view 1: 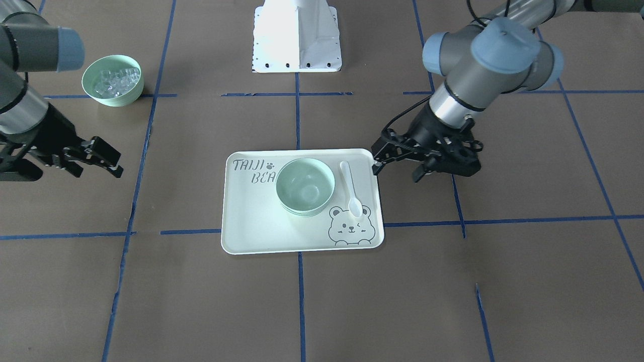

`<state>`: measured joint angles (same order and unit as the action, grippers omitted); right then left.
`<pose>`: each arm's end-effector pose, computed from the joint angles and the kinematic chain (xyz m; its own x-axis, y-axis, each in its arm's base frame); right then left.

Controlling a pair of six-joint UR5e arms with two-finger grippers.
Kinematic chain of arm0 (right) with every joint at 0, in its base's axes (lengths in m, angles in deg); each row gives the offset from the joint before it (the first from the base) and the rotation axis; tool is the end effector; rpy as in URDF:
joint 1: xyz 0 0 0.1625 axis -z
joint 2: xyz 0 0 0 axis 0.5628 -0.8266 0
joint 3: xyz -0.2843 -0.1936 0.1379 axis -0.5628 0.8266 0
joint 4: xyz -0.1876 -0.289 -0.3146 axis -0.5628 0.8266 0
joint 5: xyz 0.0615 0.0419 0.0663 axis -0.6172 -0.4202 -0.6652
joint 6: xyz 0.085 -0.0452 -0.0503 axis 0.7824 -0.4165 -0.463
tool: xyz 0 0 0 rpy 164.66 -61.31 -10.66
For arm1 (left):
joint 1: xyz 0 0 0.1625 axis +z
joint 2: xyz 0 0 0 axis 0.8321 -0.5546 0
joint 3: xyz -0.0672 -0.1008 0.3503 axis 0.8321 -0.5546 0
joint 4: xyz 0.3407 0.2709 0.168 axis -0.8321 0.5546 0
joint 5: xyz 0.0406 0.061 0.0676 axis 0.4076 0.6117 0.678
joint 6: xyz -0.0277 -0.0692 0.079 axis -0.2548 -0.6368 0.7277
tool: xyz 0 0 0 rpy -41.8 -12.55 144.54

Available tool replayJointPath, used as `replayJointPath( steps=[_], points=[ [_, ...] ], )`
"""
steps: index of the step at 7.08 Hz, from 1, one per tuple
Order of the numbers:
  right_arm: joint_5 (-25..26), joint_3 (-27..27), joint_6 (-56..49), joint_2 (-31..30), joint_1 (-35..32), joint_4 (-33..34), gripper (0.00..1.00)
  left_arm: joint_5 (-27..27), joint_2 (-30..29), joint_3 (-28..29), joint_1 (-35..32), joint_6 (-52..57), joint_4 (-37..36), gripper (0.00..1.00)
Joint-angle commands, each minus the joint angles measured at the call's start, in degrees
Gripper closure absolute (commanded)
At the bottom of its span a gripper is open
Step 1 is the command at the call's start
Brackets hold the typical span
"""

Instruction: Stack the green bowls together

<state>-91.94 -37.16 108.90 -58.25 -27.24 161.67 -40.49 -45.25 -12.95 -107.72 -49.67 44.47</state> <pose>-0.2324 -0.5600 0.3502 0.5861 0.0952 0.8046 -0.1475 0.9890 -0.0096 0.3493 -0.5579 0.1911 0.4574 0.1155 -0.8817 0.1606 0.9645 0.2097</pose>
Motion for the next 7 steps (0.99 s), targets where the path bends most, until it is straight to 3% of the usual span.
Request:
replayJointPath(
  steps=[1, 2, 4, 5, 6, 7],
  points=[
    [-9.3, 10.9, -27.2, -2.7, -16.1, 0.5, 0.00, -1.3, 13.0, -3.3, -10.2, 23.9, -0.8, 0.00],
    [-10.4, 16.6, -39.9, -2.5, -21.3, 2.9, 0.00, -3.9, 18.0, -2.4, -16.9, 38.4, -0.9, 0.00],
    [-5.7, 18.4, -58.1, -1.9, -25.6, 14.0, 0.00, -4.4, 24.6, -0.3, -27.4, 55.8, -1.2, 0.00],
    [-1.9, 18.0, -63.3, -1.6, -25.8, 18.4, 0.00, -4.5, 25.0, 1.4, -31.9, 60.5, -8.7, 0.00],
    [-1.8, 16.2, -64.9, 0.9, -26.6, 25.8, 0.00, -7.1, 25.0, 2.2, -35.7, 70.7, -21.2, 0.00],
    [-1.7, 13.2, -65.0, 2.9, -26.3, 32.0, 0.00, -12.5, 25.5, 1.4, -37.1, 72.5, -30.1, 0.00]
  ],
)
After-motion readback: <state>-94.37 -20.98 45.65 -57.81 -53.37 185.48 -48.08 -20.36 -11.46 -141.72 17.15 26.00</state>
